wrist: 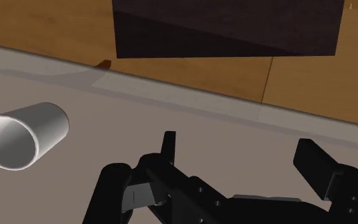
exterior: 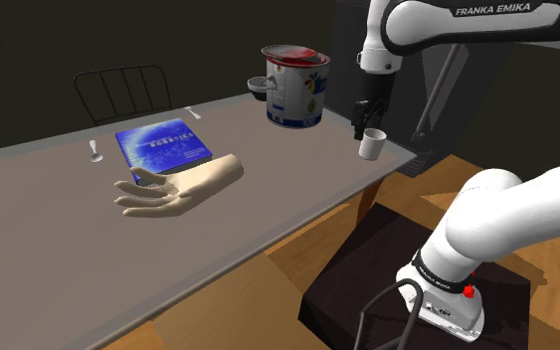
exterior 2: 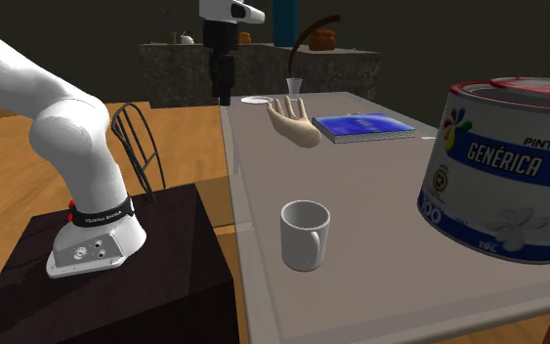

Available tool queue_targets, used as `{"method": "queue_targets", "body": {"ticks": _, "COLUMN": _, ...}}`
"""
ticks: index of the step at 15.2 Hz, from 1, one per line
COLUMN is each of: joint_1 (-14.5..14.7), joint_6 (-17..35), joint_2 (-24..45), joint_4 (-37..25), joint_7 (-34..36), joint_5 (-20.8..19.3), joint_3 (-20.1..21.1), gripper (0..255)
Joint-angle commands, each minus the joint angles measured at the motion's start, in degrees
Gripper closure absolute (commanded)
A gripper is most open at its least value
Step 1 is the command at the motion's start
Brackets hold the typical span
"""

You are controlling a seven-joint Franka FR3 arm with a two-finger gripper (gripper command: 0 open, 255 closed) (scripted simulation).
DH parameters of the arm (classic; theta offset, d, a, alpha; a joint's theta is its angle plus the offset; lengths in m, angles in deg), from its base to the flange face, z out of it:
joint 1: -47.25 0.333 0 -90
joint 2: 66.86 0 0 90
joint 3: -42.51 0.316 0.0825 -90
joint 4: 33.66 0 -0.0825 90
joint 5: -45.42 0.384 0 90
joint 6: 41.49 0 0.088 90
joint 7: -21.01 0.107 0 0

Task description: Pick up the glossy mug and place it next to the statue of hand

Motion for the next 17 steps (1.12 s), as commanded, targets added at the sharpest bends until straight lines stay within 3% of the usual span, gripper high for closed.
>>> {"method": "queue_targets", "body": {"ticks": 1, "joint_1": -1.0, "joint_6": 3.1, "joint_2": 1.6, "joint_4": 1.0, "joint_7": -2.0, "joint_5": -1.7, "joint_3": -2.0, "gripper": 0}}
{"method": "queue_targets", "body": {"ticks": 10, "joint_1": -4.8, "joint_6": 16.0, "joint_2": 12.4, "joint_4": 0.9, "joint_7": -10.7, "joint_5": -7.3, "joint_3": -11.0, "gripper": 0}}
{"method": "queue_targets", "body": {"ticks": 17, "joint_1": -6.4, "joint_6": 25.6, "joint_2": 24.3, "joint_4": -3.2, "joint_7": -18.1, "joint_5": -7.8, "joint_3": -17.9, "gripper": 0}}
